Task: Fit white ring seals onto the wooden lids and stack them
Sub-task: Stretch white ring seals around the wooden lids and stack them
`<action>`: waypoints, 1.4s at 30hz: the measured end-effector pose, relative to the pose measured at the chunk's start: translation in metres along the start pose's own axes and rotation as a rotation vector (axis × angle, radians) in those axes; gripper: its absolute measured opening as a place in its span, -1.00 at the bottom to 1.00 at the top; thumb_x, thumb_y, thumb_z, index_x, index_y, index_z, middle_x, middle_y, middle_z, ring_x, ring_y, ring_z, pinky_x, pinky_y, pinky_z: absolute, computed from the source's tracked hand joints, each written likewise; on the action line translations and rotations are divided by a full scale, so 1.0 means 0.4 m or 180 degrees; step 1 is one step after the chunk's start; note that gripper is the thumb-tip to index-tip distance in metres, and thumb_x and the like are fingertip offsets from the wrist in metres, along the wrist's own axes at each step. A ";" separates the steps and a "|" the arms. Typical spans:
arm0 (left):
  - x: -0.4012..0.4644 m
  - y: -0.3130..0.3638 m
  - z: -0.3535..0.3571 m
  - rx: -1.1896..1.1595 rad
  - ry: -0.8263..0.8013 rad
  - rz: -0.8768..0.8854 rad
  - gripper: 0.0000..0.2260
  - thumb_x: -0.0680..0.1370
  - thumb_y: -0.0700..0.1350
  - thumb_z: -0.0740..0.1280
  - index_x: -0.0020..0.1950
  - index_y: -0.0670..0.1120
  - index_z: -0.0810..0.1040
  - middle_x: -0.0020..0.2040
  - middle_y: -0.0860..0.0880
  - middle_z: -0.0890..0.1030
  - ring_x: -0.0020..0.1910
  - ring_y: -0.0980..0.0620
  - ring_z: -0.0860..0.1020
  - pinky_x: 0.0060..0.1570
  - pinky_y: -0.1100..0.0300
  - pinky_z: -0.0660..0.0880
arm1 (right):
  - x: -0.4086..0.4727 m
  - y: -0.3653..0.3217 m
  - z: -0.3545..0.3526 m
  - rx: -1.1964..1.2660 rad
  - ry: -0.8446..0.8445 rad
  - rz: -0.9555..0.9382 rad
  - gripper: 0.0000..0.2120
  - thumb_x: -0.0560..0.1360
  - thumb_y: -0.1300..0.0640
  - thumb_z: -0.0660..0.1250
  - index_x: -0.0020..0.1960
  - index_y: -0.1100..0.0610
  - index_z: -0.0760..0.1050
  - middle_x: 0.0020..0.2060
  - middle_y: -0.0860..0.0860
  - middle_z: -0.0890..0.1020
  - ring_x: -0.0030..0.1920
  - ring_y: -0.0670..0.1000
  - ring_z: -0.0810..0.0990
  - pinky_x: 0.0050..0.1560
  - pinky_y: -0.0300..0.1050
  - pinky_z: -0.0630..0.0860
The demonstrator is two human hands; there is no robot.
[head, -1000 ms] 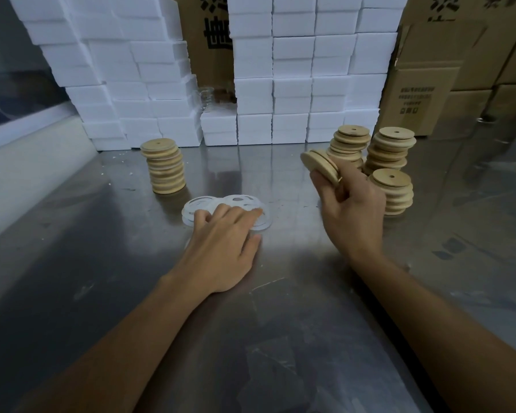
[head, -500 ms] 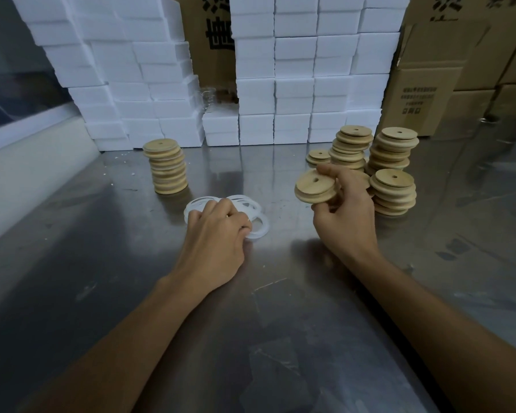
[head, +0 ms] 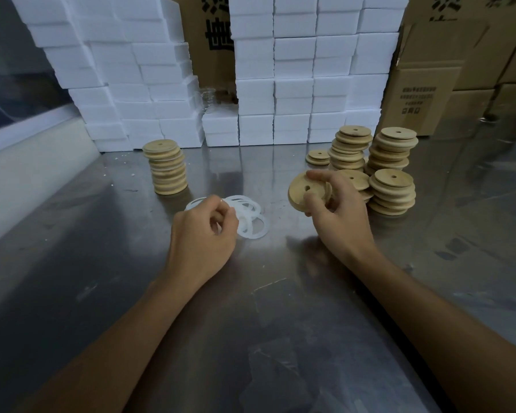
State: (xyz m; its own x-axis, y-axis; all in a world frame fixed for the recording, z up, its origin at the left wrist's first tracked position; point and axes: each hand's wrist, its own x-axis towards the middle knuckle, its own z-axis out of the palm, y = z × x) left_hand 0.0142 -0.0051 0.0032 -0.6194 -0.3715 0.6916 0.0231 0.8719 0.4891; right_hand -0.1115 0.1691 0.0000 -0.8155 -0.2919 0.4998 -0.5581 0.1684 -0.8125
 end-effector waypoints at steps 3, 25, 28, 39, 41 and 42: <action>0.003 0.003 0.000 -0.0328 0.0054 -0.0248 -0.91 0.52 -0.25 0.41 -0.05 -0.10 0.55 -0.25 0.06 0.64 -0.29 0.25 0.58 -0.28 0.52 0.44 | 0.002 0.009 0.001 -0.0133 -0.0012 -0.0083 -0.76 0.54 0.15 0.30 0.19 -0.01 0.54 0.09 -0.05 0.54 0.08 -0.04 0.53 0.08 0.08 0.56; -0.001 0.036 0.025 -0.2303 -0.0390 -0.1740 -0.92 0.52 -0.24 0.43 -0.18 -0.15 0.62 -0.40 0.00 0.60 -0.42 0.13 0.52 -0.41 0.30 0.46 | -0.044 -0.056 0.047 0.0611 -0.0615 -0.0230 -0.77 0.62 0.06 0.27 -0.06 0.18 0.61 -0.22 0.00 0.66 -0.21 -0.01 0.61 -0.27 -0.08 0.53; 0.004 0.031 0.029 -0.2517 -0.0516 -0.1981 -0.92 0.51 -0.18 0.45 -0.05 -0.12 0.58 -0.31 -0.06 0.63 -0.42 -0.01 0.52 -0.47 0.24 0.43 | -0.045 -0.060 0.047 0.0652 -0.0596 -0.0297 -0.77 0.62 0.07 0.26 -0.06 0.18 0.60 -0.23 0.01 0.65 -0.23 0.01 0.60 -0.29 -0.09 0.52; -0.015 0.038 0.035 -0.1895 -0.0465 -0.1098 -0.92 0.54 -0.12 0.41 0.02 0.00 0.61 -0.20 -0.03 0.67 -0.49 0.09 0.56 -0.50 0.32 0.42 | -0.050 -0.052 0.054 0.0177 -0.0636 -0.0608 -0.90 0.61 0.12 0.30 -0.01 0.14 0.55 -0.21 -0.16 0.61 -0.20 -0.13 0.60 -0.24 -0.29 0.50; -0.016 0.043 0.033 -0.1798 -0.0321 -0.0889 -0.88 0.54 -0.15 0.42 -0.05 0.08 0.55 -0.15 -0.04 0.66 -0.41 0.10 0.61 -0.49 0.34 0.45 | -0.048 -0.050 0.052 0.0103 -0.0636 -0.0620 -0.90 0.61 0.13 0.30 -0.01 0.14 0.54 -0.21 -0.18 0.60 -0.18 -0.16 0.60 -0.23 -0.28 0.54; -0.015 0.044 0.032 -0.1771 -0.0250 -0.0803 -0.84 0.55 -0.17 0.41 -0.10 0.09 0.52 -0.16 -0.03 0.65 -0.40 0.11 0.61 -0.49 0.35 0.45 | -0.046 -0.049 0.051 0.0088 -0.0634 -0.0628 -0.91 0.61 0.13 0.30 -0.01 0.14 0.54 -0.21 -0.18 0.60 -0.17 -0.17 0.61 -0.22 -0.28 0.55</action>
State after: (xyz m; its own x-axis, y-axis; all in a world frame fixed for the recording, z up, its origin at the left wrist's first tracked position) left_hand 0.0085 0.0164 0.0008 -0.7146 -0.5017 0.4875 0.2613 0.4550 0.8513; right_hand -0.0824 0.1519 0.0005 -0.6438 -0.4963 0.5825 -0.6965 0.0648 -0.7146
